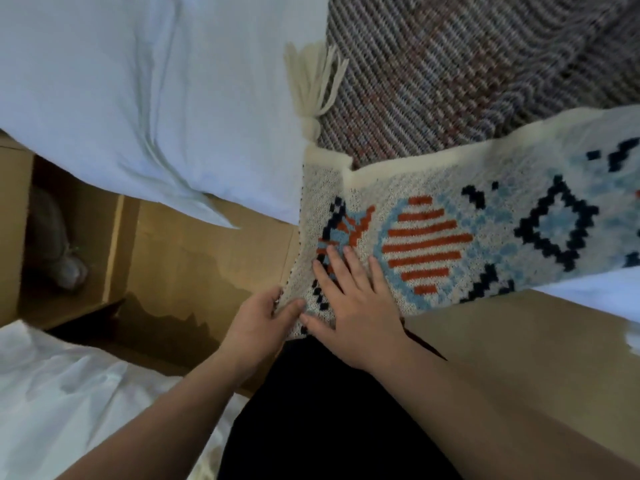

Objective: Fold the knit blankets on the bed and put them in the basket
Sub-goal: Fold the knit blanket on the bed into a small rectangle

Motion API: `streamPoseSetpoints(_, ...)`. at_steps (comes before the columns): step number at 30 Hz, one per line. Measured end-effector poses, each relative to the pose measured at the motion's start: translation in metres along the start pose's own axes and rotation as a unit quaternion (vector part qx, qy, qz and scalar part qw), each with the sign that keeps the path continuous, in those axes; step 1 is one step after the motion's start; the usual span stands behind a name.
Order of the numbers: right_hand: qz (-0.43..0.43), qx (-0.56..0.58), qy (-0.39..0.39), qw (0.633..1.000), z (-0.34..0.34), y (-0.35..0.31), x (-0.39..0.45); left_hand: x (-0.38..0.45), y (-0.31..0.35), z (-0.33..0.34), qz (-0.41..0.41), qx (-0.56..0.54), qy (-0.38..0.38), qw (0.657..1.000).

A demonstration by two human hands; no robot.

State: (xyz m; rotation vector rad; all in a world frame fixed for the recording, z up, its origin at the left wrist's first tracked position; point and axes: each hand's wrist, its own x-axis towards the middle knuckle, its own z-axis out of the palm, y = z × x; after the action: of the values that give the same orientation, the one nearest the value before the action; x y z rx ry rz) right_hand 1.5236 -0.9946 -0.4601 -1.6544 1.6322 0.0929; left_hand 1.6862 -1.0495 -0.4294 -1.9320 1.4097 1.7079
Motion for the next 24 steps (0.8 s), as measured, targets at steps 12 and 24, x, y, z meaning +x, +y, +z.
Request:
streamPoseSetpoints(12, 0.079, -0.025, 0.260, 0.962, -0.104, 0.032, 0.068, 0.085, 0.127, -0.022, 0.189, 0.022, 0.132, 0.973)
streamPoseSetpoints(24, 0.046, 0.049, 0.245, 0.967, -0.182, 0.053, 0.127, 0.135, 0.189, -0.070, 0.320, 0.164, 0.198, 0.912)
